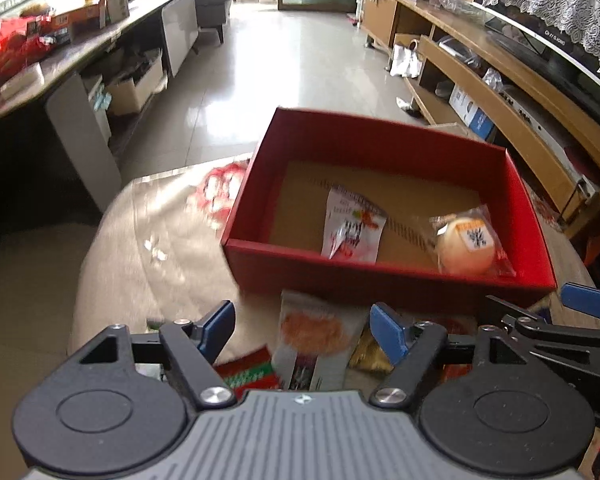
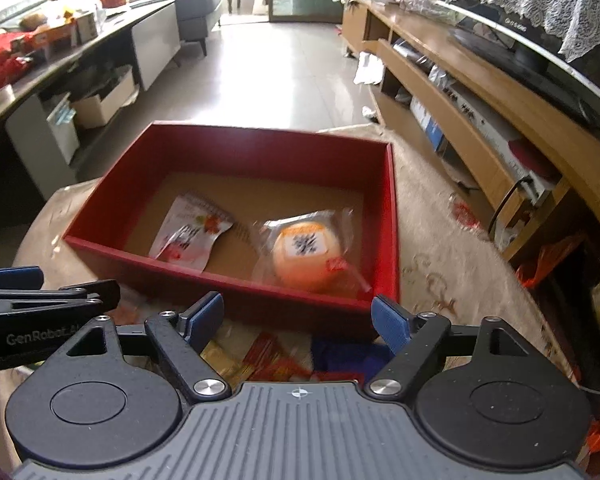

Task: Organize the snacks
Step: 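Grasp the red sausage-snack packet with the left tool, then lift the red packet with the left tool while the right tool grasps the yellow egg-cake bag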

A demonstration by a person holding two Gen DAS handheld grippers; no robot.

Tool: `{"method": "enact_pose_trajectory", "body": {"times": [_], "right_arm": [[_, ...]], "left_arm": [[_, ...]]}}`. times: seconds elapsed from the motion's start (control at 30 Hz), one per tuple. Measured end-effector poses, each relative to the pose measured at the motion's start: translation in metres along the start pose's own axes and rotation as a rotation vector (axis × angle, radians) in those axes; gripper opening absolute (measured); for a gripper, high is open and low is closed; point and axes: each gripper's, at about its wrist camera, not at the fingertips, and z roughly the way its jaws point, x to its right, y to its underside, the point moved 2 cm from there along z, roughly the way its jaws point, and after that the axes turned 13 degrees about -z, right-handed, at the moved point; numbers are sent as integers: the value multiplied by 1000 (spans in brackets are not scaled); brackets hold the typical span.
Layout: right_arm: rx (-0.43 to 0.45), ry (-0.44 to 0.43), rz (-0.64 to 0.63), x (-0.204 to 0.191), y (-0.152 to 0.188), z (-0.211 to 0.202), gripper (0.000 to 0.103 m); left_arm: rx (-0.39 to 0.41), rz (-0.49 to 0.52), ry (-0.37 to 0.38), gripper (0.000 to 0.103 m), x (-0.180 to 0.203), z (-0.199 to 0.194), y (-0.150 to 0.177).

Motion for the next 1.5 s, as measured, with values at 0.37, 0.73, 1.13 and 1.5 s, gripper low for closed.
{"method": "enact_pose_trajectory", "body": {"times": [0.37, 0.73, 1.13, 1.5], "right_arm": [[-30, -60, -41, -30, 19, -11, 86], [-22, -83, -28, -35, 31, -27, 86], [-47, -51, 25, -1, 56, -35, 86], [-110, -4, 108, 24, 95, -41, 87]], "left_arm": [[-73, -97, 2, 74, -43, -8, 22], [-177, -224, -10, 74, -60, 12, 55], [-157, -246, -86, 73, -41, 36, 67], [-139, -233, -58, 52, -39, 27, 69]]}}
